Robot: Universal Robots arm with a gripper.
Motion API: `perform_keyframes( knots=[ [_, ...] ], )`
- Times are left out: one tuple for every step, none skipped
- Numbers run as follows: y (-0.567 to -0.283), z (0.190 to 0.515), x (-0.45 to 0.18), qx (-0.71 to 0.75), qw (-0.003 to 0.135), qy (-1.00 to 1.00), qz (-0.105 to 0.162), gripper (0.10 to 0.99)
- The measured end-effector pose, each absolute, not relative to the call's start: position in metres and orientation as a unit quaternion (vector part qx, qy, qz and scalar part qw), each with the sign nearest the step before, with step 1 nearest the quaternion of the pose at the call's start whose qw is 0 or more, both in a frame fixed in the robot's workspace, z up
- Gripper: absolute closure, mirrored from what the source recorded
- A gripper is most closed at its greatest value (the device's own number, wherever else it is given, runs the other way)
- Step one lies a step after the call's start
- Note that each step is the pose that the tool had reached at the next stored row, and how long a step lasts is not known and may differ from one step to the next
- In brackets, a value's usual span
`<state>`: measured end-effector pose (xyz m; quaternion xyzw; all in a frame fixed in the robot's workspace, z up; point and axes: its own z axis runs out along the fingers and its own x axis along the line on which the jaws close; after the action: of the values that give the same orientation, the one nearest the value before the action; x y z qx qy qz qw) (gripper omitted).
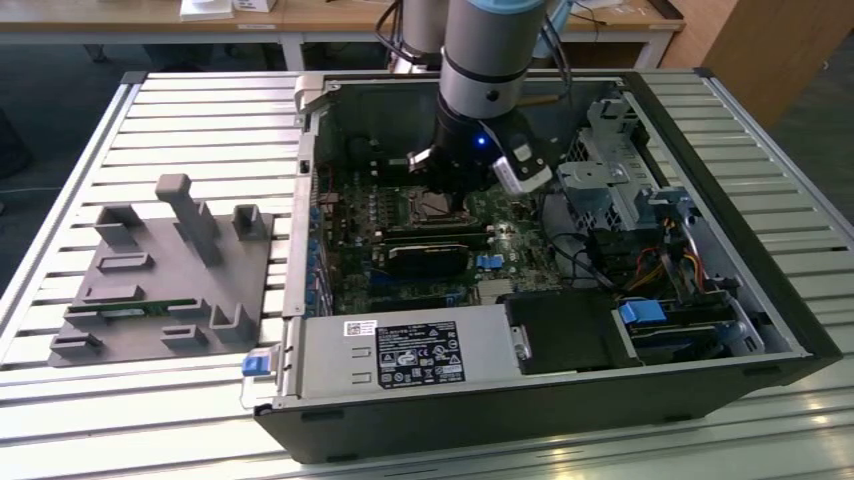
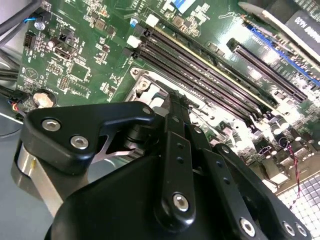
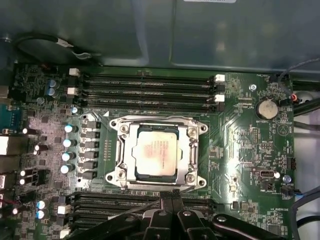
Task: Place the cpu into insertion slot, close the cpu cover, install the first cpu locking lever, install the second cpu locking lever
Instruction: 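Install the second cpu locking lever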
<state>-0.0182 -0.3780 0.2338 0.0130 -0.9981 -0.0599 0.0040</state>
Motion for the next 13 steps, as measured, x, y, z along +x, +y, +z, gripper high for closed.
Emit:
perform_keyframes(
  knots=[
    [-0.378, 0.234, -0.020, 0.013, 0.004, -0.998, -0.060, 0.980],
    [-0.378, 0.233, -0.022, 0.013, 0.004, -0.998, -0.060, 0.980],
    [-0.379, 0.233, -0.025, 0.013, 0.004, -0.998, -0.060, 0.980],
    [-0.379, 0.233, -0.027, 0.013, 0.004, -0.998, -0.060, 0.980],
    [-0.379, 0.233, -0.029, 0.013, 0.004, -0.998, -0.060, 0.980],
    [-0.379, 0.233, -0.031, 0.013, 0.004, -0.998, -0.060, 0.980],
    [-0.379, 0.233, -0.033, 0.013, 0.004, -0.998, -0.060, 0.980],
    [-0.379, 0.233, -0.035, 0.013, 0.004, -0.998, -0.060, 0.980],
    [-0.379, 0.232, -0.037, 0.013, 0.004, -0.998, -0.060, 0.980],
    [-0.379, 0.232, -0.039, 0.013, 0.004, -0.998, -0.060, 0.980],
    [-0.379, 0.232, -0.040, 0.013, 0.004, -0.998, -0.060, 0.980],
    [-0.379, 0.231, -0.041, 0.013, 0.004, -0.998, -0.060, 0.980],
    [-0.379, 0.229, -0.041, 0.013, 0.004, -0.998, -0.060, 0.980]
  ],
)
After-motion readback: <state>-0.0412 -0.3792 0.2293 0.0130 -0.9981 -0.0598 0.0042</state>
